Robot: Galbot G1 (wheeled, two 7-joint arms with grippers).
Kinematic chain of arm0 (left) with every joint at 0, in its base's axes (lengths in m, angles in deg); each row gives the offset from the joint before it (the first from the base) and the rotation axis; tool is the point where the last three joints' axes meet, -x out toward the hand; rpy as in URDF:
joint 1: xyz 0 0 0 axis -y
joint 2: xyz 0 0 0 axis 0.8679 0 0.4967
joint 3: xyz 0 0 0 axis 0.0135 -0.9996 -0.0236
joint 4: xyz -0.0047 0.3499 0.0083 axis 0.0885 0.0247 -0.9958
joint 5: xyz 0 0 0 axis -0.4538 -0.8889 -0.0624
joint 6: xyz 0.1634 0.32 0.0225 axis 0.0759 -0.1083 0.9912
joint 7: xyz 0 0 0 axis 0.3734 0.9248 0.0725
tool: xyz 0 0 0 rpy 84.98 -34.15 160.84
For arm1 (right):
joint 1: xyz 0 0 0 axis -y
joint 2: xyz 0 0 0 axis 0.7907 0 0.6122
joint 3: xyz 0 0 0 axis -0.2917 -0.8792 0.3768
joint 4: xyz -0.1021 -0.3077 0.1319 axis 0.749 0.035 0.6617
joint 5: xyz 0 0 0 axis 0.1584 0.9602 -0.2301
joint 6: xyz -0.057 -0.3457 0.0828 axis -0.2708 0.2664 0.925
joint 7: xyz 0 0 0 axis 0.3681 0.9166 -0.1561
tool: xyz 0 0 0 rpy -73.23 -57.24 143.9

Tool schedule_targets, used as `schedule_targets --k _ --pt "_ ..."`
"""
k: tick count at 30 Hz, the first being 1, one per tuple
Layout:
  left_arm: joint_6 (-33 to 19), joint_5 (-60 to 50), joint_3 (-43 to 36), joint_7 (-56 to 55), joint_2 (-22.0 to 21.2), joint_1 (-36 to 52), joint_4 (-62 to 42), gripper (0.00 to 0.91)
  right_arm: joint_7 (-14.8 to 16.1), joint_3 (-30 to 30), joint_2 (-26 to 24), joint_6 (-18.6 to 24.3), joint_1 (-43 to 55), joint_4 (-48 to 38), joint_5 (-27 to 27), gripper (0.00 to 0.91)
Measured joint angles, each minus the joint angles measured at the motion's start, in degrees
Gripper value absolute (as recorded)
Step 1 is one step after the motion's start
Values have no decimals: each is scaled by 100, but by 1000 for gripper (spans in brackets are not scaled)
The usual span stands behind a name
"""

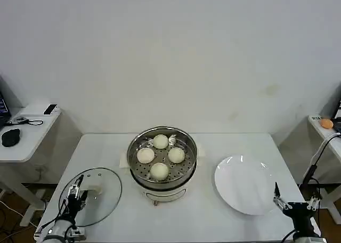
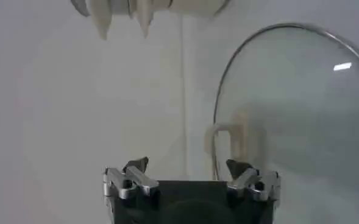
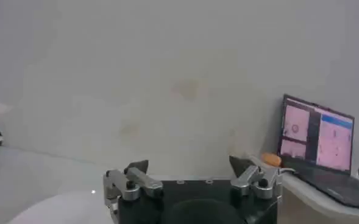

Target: Take steamed baozi put them in steamer then cover it.

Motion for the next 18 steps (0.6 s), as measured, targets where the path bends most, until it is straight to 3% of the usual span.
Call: schedule_targets --k 4,5,6,7,8,18 --pt "7 3 -40 27 32 176 -109 887 1 -23 25 28 12 -44 38 907" --pt "5 1 -48 30 37 215 -137 645 0 -31 30 35 17 -49 49 907" --pt "-2 -4 -59 31 42 254 -165 484 1 -45 38 36 17 -49 63 907" --pt "-6 -10 -76 33 53 296 -194 171 1 -62 41 35 10 -48 73 907" --pt "-10 -14 -86 33 56 323 -213 0 1 -74 44 32 3 -47 78 907" --pt "-81 -63 -91 1 27 414 -324 0 -1 -89 46 36 -5 -26 110 907"
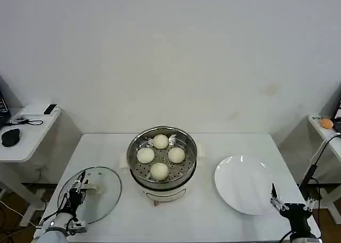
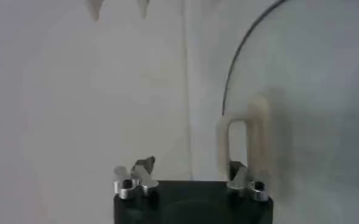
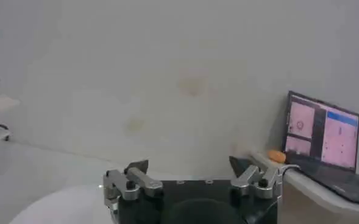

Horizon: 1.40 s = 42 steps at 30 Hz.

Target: Take steamed baozi put them in steamer then cover it.

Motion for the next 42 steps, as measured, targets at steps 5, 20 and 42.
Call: schedule_targets --k 5,20,42 --pt "-28 -39 85 -73 -12 -55 85 0 0 -25 0 2 -11 20 28 907" --pt "265 39 564 -86 205 -390 1102 0 74 -208 -55 -46 16 82 164 907" --pt "1921 578 -354 1099 668 506 2620 0 120 -405 -39 -13 5 -50 431 907"
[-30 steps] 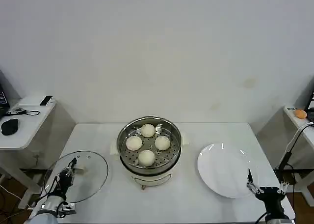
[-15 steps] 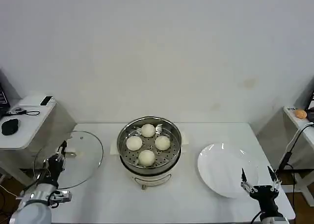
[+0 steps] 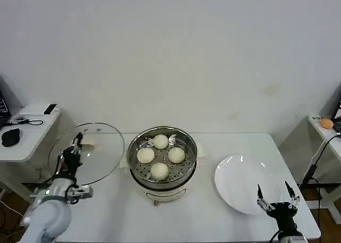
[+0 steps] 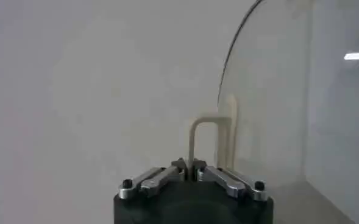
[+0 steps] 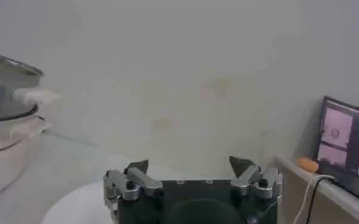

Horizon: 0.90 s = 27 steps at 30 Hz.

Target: Take steamed baozi put them in steamer then cover it.

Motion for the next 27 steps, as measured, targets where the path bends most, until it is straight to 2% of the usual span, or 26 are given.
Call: schedule_targets --k 5,12,27 --pt "292 3 -540 223 -8 426 58 0 -19 16 87 -19 -29 5 74 907" --pt "662 -141 -1251 531 -266 1045 -18 0 -41 -16 238 -30 -38 1 205 907" --pt "999 -1186 -2246 1193 -1375 1778 -326 0 -70 -126 347 -12 26 -162 428 907"
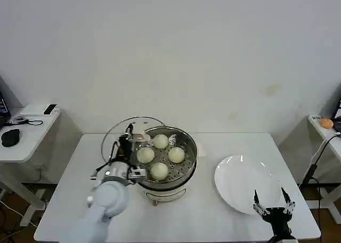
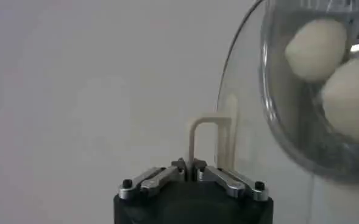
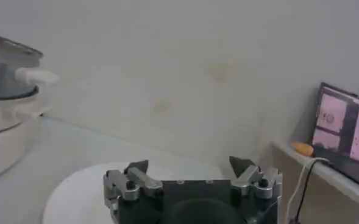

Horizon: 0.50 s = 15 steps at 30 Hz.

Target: Take steamed baozi put them in steamer then cover it.

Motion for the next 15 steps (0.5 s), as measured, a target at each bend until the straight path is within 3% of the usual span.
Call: schedule_targets --k 15 --pt "78 -1091 -528 444 -1014 87 -336 0 4 -187 -6 -5 87 -146 92 907"
